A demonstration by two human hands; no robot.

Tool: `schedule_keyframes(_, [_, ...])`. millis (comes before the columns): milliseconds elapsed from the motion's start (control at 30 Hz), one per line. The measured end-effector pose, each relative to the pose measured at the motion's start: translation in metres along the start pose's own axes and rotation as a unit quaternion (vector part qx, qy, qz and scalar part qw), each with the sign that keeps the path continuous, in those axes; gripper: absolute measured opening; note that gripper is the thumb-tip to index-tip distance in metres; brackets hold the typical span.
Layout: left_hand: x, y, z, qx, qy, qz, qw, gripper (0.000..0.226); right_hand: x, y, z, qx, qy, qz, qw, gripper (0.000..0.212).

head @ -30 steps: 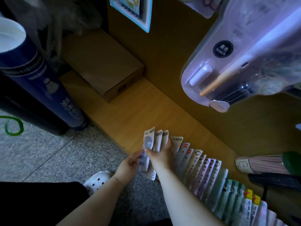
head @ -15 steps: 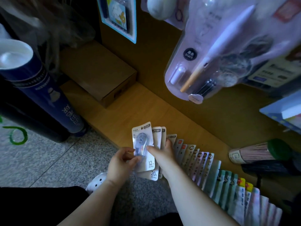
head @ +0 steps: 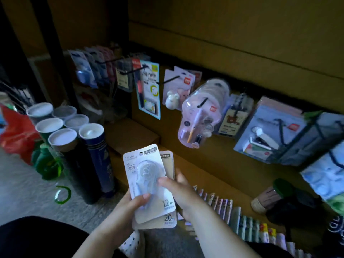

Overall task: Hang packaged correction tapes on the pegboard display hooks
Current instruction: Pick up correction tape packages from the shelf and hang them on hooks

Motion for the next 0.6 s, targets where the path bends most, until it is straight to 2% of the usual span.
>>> schedule_keyframes(167, [0.057, 0.034, -0.059, 0.092, -0.067, 0.033, 0.993, 0.104, 0.003, 0.050, 0.069, -0.134, -0.006, -0.030, 0.991, 0.046])
schedule_keyframes(267, [0.089, 0.046, -0.086, 0.139, -0.075, 0.051, 0.986, 0.095, -0.008, 0.083, 0.111, -0.253, 0.027, -0.144, 0.956, 0.057])
schedule_keyframes(333, [0.111, 0.051, -0.103, 0.165, -0.079, 0.054, 0.982, 0.080, -0.016, 0.110, 0.138, -0.315, 0.077, -0.201, 0.924, 0.043])
schedule_keyframes(467, [0.153, 0.051, -0.130, 0.213, -0.103, 0.038, 0.971, 0.071, -0.044, 0.152, 0.181, -0.322, 0.206, -0.300, 0.874, 0.019])
schedule_keyframes(600, [0.200, 0.046, -0.145, 0.226, -0.111, 0.051, 0.966, 0.062, -0.067, 0.185, 0.215, -0.352, 0.235, -0.358, 0.832, 0.017])
Point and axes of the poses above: each hand's wrist, its own y-axis away from the middle knuckle, its own x-axis out of the palm, z = x × y, the point moved 5 cm from there along -y, towards the middle knuckle, and after that the axes turned 1 degree about -x, right-handed, at the moved point
